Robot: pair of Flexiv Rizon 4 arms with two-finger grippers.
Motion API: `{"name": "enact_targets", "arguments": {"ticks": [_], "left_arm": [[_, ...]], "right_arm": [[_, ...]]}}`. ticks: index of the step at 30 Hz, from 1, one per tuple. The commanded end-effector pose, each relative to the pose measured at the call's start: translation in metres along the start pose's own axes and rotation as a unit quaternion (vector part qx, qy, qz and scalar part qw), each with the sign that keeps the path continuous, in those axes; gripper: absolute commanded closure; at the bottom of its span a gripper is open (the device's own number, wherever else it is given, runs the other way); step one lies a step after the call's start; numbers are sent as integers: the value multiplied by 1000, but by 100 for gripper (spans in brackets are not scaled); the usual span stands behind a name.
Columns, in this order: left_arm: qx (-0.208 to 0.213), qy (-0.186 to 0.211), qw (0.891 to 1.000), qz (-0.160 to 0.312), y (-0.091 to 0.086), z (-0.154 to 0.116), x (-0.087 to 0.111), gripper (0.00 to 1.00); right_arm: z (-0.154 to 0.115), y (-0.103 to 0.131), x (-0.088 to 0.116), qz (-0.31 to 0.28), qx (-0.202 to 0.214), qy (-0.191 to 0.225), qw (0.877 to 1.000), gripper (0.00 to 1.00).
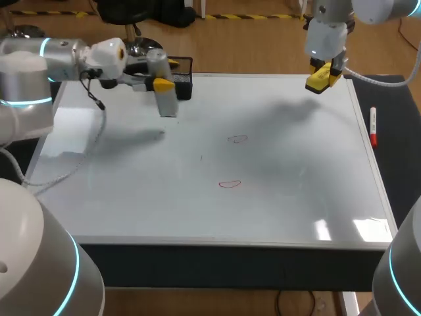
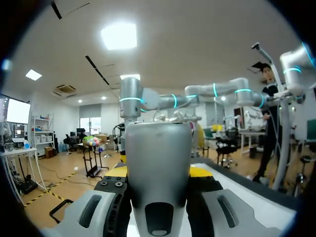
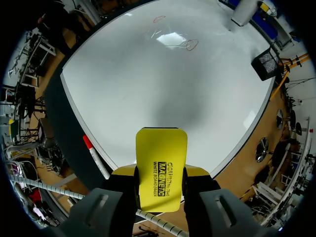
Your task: Pick up the inspection probe, press it on each red-marked spot on the whiteboard one by one, put down the probe, pick up the eraser, and wipe off all the red marks.
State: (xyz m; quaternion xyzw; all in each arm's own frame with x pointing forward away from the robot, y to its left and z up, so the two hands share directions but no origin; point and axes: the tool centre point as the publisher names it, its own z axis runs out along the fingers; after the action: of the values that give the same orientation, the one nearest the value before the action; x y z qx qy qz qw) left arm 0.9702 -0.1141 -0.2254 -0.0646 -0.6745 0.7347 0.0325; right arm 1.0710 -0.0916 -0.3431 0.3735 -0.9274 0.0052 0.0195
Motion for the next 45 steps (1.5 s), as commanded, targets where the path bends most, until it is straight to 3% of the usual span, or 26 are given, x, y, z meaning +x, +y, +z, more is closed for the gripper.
{"name": "enact_targets", "arguments": {"ticks": [1, 10, 23, 45], "left_arm": [[8, 21, 1000, 4, 1, 40, 13, 100], [13, 91, 996, -12, 13, 104, 21, 100], [19, 143, 989, -39, 38, 168, 19, 100], [-4, 146, 988, -52, 66, 180, 7, 100]], "right_arm": [[-1, -1, 0, -1, 1, 2, 1000, 100], [-1, -1, 0, -1, 1, 2, 1000, 100], [-1, -1, 0, -1, 1, 2, 1000, 100], [-1, -1, 0, -1, 1, 2, 1000, 100]]}}
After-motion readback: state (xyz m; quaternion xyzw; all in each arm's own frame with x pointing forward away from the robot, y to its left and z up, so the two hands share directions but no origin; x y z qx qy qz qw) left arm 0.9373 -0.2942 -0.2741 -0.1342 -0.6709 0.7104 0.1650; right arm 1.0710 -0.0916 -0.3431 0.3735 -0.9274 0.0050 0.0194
